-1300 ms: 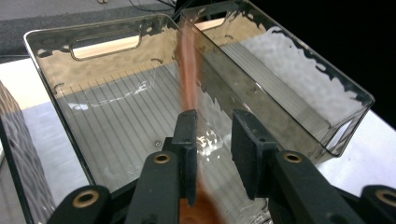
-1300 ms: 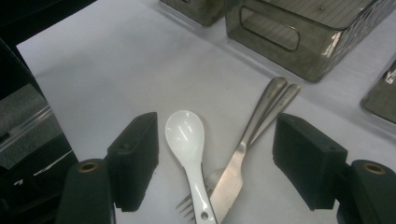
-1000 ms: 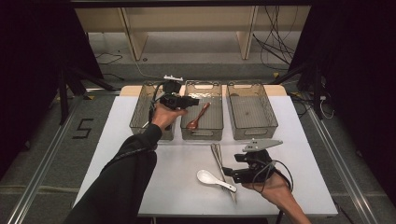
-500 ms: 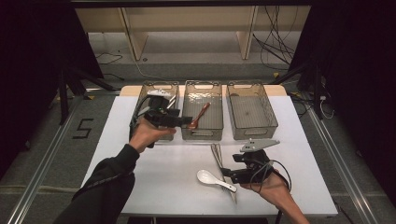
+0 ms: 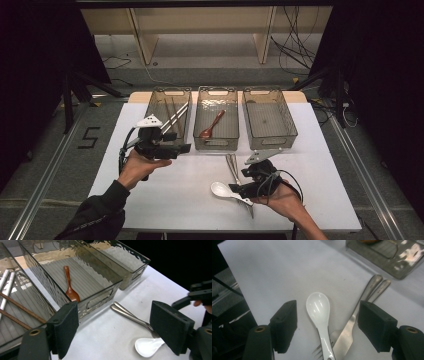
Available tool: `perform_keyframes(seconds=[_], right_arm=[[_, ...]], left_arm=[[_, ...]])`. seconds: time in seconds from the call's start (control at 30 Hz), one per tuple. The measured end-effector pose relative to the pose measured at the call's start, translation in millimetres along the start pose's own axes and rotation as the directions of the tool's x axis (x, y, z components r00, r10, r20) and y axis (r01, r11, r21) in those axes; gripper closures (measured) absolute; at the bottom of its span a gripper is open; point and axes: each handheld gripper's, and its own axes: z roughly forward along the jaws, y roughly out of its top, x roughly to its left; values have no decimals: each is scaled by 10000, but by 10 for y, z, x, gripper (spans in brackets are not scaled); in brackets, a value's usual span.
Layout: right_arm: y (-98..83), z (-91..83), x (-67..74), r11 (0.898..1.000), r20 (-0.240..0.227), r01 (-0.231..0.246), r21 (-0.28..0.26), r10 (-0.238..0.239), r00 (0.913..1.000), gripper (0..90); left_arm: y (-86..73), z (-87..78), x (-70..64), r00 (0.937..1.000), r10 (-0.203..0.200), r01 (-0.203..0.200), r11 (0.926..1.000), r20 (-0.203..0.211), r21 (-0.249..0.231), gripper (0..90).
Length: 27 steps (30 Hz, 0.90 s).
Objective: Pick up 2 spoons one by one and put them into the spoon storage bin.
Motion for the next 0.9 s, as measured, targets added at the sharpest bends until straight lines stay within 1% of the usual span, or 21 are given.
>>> perform_keyframes(seconds=[0.03,0.1,0.13,0.23,0.3,0.4,0.53,0.57,0.73,0.77,0.8,0.87,0.9], right_arm=[[1,23,3,9999,-25,31,150,-30,10000,332],[2,76,-2,9990,-109,89,445,-85,9999,333],[4,104,-6,9982,-139,100,591,-92,9999,334],[10,185,-16,9950,-189,228,977,-211,9996,339],[14,226,-14,9926,-185,325,1168,-306,9994,339],[16,281,-14,9896,-223,366,1390,-338,9992,340],[7,355,8,9829,-313,527,1764,-479,9984,347],[4,371,11,9806,-323,618,1860,-567,9979,350],[-9,464,28,9711,-334,729,2272,-671,9972,367],[-13,482,25,9686,-338,801,2354,-742,9967,373],[-17,502,31,9672,-317,772,2422,-717,9969,379],[-21,530,39,9612,-332,894,2611,-836,9959,390],[-21,538,43,9602,-316,903,2641,-850,9959,399]], left_arm=[[-33,-18,-15,10000,3,-3,10000,-18,-38,213],[-103,-53,-38,10000,-19,20,10000,86,-66,208],[-141,-71,-48,9999,31,-30,10000,99,-90,206],[-240,-128,-66,10000,97,-97,9999,20,-43,197],[-289,-170,-66,10000,0,0,10000,4,-96,193],[-335,-231,-60,10000,-36,35,9996,-31,-281,187],[-395,-274,-53,9999,-104,97,9984,-123,-554,186],[-411,-283,-50,9999,-49,42,9987,-132,-507,185],[-471,-317,-61,9998,-52,42,9989,-215,-465,179],[-475,-326,-66,9997,-79,68,9987,-223,-495,177],[-478,-338,-67,9997,-32,20,9989,-233,-476,176],[-489,-355,-72,9996,-45,30,9986,-264,-536,176],[-498,-361,-73,9997,-70,56,9985,-250,-539,176]])
